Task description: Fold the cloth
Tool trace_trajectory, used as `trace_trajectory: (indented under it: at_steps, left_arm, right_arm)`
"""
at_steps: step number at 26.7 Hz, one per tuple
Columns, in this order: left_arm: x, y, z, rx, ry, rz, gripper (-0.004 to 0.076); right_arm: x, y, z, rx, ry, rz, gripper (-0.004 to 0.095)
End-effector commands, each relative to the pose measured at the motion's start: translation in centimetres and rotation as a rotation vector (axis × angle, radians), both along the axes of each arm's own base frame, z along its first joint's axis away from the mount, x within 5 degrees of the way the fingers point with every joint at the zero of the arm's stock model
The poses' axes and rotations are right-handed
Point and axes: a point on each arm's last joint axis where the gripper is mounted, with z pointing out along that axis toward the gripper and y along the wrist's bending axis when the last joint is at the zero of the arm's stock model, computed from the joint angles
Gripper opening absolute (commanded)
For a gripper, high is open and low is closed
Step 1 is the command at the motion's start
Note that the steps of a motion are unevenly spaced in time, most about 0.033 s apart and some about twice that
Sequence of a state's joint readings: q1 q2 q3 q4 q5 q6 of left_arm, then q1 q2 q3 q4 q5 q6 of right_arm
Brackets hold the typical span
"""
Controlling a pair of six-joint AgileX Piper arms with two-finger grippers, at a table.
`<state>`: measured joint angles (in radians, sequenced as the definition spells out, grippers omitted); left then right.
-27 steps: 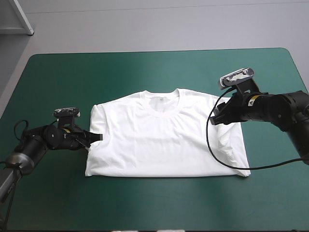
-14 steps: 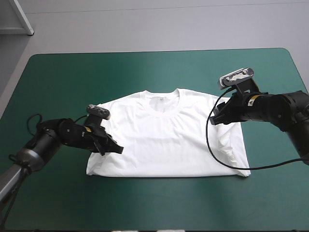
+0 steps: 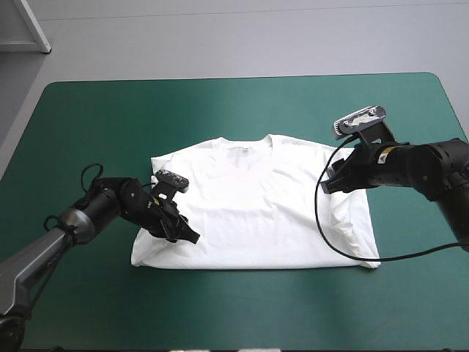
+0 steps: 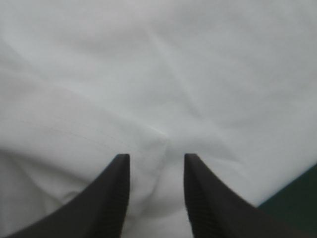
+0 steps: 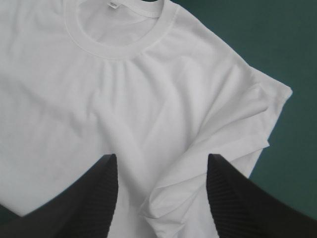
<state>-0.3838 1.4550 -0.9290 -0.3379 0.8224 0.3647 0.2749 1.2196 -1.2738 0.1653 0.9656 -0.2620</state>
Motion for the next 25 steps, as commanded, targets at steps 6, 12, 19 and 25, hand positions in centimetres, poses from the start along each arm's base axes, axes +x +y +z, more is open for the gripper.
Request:
trace_trajectory:
  at_steps: [6, 12, 19, 25]
  left_arm:
    - [-3.7, 2.0, 9.1, -0.029, -0.215, 0.039, 0.0448]
    - [-6.7, 5.8, 8.0, 0.217, -0.170, 0.215, 0.0449]
    - [-7.9, 6.2, 4.5, 0.220, -0.100, 0.250, 0.0449]
    - [-6.7, 4.9, 2.4, 0.172, -0.034, 0.221, 0.0449]
  right_arm:
    - [-3.6, -1.5, 2.8, -0.019, -0.067, -0.042, 0.0511]
    - [-6.1, -2.6, 0.6, -0.025, -0.018, -0.113, 0.0511]
    - [-7.8, -3.2, -3.9, -0.014, 0.035, -0.158, 0.0511]
    - [-7.7, -3.1, -5.8, -0.001, 0.045, -0.166, 0.0509]
